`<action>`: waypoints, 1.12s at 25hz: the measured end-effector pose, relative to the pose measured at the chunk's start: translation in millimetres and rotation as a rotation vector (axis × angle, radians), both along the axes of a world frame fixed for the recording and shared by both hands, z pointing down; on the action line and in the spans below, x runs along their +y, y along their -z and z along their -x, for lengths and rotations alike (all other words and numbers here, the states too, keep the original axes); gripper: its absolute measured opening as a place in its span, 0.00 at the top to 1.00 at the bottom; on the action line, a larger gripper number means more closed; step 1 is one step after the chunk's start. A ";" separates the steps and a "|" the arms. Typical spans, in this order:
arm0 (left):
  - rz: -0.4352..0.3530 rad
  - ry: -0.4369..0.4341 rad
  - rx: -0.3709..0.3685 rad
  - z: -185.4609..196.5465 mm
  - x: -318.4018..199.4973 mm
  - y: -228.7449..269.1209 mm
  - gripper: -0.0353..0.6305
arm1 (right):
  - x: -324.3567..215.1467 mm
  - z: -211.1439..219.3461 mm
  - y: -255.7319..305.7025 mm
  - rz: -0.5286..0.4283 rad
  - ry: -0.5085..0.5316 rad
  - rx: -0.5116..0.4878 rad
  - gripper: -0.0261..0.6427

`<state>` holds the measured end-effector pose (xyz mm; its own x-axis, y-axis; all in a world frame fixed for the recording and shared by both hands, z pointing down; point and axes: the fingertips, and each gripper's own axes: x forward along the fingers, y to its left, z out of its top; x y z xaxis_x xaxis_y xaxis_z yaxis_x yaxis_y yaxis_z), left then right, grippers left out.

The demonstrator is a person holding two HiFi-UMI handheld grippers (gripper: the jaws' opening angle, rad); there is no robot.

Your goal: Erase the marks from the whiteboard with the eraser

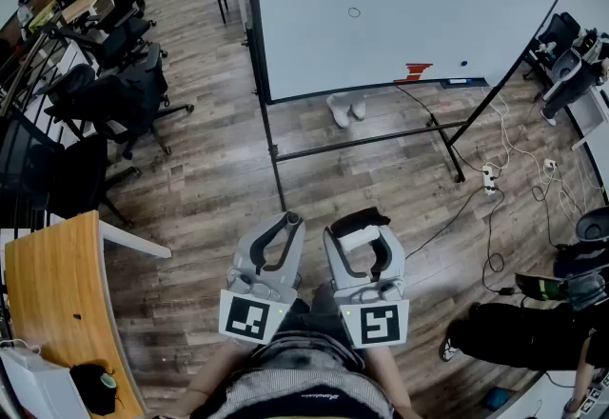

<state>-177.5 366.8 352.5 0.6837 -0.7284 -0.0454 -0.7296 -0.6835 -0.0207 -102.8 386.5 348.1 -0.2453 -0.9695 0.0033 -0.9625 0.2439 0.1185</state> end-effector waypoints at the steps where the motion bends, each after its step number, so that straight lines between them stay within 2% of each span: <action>1: -0.006 0.000 0.000 0.7 0.2 0.7 0.84 | -0.1 0.1 -0.1 -0.001 -0.002 -0.003 0.57; 9: -0.007 0.007 0.004 9.3 -1.5 -0.2 0.84 | -3.0 6.3 -0.9 -0.004 -0.001 -0.041 0.57; 13: -0.023 -0.019 -0.048 -0.9 -5.0 -4.2 0.84 | -11.0 0.0 -5.6 0.005 -0.012 -0.054 0.57; 16: 0.002 -0.038 -0.041 -12.7 -18.2 -8.8 0.84 | -25.3 -12.6 -12.9 0.029 -0.026 -0.057 0.57; 21: 0.025 -0.032 -0.047 -43.9 -63.8 -17.1 0.84 | -69.8 -51.3 -20.0 0.045 -0.035 -0.074 0.57; 28: 0.031 0.002 -0.058 -101.0 -162.4 -12.1 0.84 | -172.2 -111.7 -9.7 0.048 0.006 -0.053 0.57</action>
